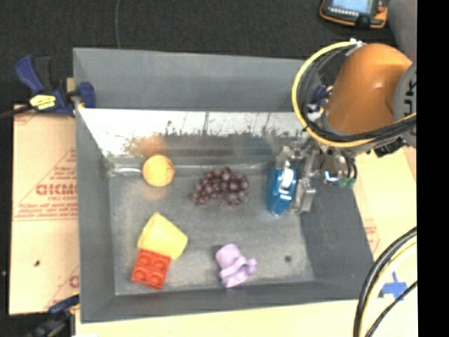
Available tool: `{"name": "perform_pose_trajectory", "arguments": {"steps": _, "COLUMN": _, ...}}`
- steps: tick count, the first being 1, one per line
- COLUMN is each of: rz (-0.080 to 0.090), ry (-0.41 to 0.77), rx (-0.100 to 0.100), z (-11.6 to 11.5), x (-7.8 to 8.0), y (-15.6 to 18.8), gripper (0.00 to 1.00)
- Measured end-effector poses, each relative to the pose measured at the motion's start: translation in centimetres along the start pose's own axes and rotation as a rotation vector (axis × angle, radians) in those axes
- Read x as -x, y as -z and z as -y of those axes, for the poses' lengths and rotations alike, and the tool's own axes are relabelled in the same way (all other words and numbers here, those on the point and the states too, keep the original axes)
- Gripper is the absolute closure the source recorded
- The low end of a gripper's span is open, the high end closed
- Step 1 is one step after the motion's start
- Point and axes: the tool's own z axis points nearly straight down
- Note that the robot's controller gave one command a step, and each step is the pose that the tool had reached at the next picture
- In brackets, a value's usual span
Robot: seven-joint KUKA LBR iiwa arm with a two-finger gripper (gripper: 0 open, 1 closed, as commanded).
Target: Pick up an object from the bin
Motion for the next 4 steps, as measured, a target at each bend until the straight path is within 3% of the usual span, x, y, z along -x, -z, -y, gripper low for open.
{"name": "perform_pose_trajectory", "arguments": {"steps": 1, "rz": 0.001, "ry": -0.110, "rx": 0.003, "z": -7.9, "x": 5.0, "y": -14.1, "gripper": 0.00}}
{"name": "perform_pose_trajectory", "arguments": {"steps": 2, "rz": 0.013, "ry": 0.080, "rx": -0.004, "z": -5.1, "x": 7.1, "y": -4.7, "gripper": 0.00}}
{"name": "perform_pose_trajectory", "arguments": {"steps": 3, "rz": -0.009, "ry": -0.096, "rx": 0.002, "z": -7.4, "x": 6.8, "y": -11.0, "gripper": 0.00}}
{"name": "perform_pose_trajectory", "arguments": {"steps": 4, "rz": 0.013, "ry": 0.194, "rx": -0.005, "z": -8.4, "x": 6.9, "y": -13.9, "gripper": 0.00}}
